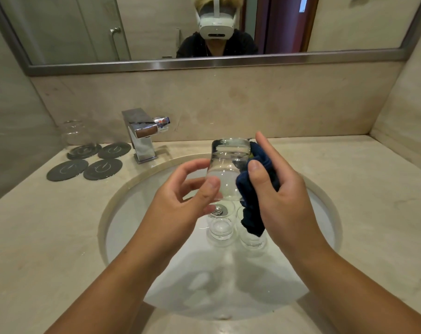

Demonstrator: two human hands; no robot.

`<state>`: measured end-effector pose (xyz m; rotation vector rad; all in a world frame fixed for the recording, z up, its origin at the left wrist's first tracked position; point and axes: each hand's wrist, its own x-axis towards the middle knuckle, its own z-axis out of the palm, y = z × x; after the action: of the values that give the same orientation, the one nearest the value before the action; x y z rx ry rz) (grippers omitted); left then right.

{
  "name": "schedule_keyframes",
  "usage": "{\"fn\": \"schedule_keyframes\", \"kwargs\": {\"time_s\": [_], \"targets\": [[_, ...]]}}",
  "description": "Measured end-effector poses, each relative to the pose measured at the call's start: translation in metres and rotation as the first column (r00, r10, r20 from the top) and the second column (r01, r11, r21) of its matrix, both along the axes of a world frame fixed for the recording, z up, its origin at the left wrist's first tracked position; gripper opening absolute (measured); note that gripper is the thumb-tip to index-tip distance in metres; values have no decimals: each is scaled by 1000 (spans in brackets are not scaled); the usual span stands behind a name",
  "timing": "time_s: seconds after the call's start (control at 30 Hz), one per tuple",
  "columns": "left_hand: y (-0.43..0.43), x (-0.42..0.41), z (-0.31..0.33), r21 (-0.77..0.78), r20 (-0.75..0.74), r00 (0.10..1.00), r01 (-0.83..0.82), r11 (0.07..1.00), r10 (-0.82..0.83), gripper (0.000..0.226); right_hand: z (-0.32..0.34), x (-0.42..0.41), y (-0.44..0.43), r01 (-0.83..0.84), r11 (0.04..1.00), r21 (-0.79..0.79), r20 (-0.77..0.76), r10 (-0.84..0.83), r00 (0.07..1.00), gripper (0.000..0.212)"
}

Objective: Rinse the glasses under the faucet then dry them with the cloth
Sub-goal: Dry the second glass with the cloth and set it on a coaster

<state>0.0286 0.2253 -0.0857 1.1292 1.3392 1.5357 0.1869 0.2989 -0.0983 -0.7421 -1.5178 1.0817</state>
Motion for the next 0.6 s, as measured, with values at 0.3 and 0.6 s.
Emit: {"fn": "schedule_keyframes", "kwargs": {"time_s": [0.3, 0.6], "targets": [[-1, -4, -2, -44, 73, 994, 90, 995, -87, 61, 2, 2, 3, -24, 1000, -8, -11, 24, 1000, 42], [4, -2, -6, -27, -14, 1000, 7, 1000, -7, 53, 2, 4, 5, 53, 997, -60, 12, -52, 999, 42]]}}
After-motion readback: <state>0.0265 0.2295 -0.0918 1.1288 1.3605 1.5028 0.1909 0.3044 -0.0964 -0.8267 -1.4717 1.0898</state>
